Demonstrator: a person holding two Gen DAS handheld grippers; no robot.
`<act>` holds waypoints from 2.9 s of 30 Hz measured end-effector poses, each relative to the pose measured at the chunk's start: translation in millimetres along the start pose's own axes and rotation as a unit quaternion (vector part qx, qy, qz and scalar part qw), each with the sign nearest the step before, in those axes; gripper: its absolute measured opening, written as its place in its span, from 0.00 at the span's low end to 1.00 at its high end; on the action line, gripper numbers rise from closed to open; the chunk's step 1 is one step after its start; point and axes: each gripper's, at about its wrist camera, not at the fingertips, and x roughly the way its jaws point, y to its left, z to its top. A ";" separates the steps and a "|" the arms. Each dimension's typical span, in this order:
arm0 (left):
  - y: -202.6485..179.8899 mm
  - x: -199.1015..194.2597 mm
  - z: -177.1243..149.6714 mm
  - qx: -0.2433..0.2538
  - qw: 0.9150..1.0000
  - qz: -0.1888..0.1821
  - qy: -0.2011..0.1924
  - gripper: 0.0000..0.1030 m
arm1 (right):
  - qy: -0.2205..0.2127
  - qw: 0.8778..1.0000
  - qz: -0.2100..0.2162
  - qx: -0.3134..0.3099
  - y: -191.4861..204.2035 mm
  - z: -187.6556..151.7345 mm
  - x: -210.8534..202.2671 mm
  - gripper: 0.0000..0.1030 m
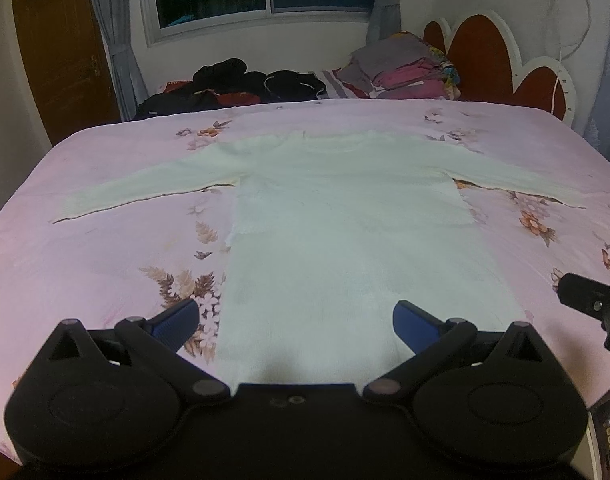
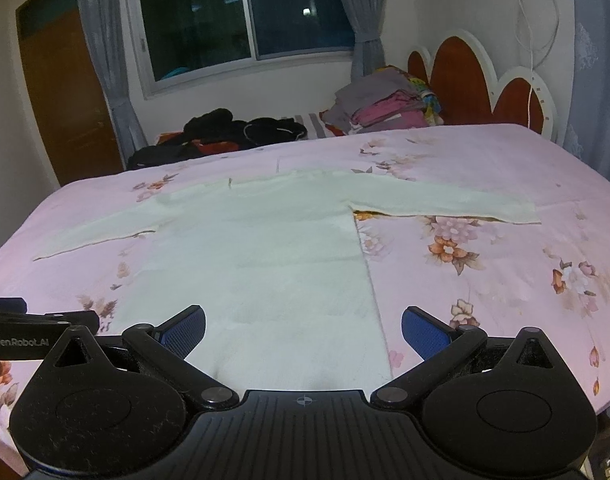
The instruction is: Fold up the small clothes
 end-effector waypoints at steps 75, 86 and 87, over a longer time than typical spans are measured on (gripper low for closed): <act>2.2 224.5 125.2 -0.040 0.996 0.046 0.059 0.80 | -0.066 0.959 -0.162 0.225 -331.5 133.6 260.1 0.05; 39.5 211.5 125.8 -0.065 0.996 0.050 0.043 0.80 | -0.095 0.989 0.014 0.115 -171.4 181.9 264.6 0.05; 45.1 210.0 124.8 -0.068 0.995 0.052 0.041 0.80 | -0.092 0.990 0.034 0.104 -149.9 183.5 270.0 0.05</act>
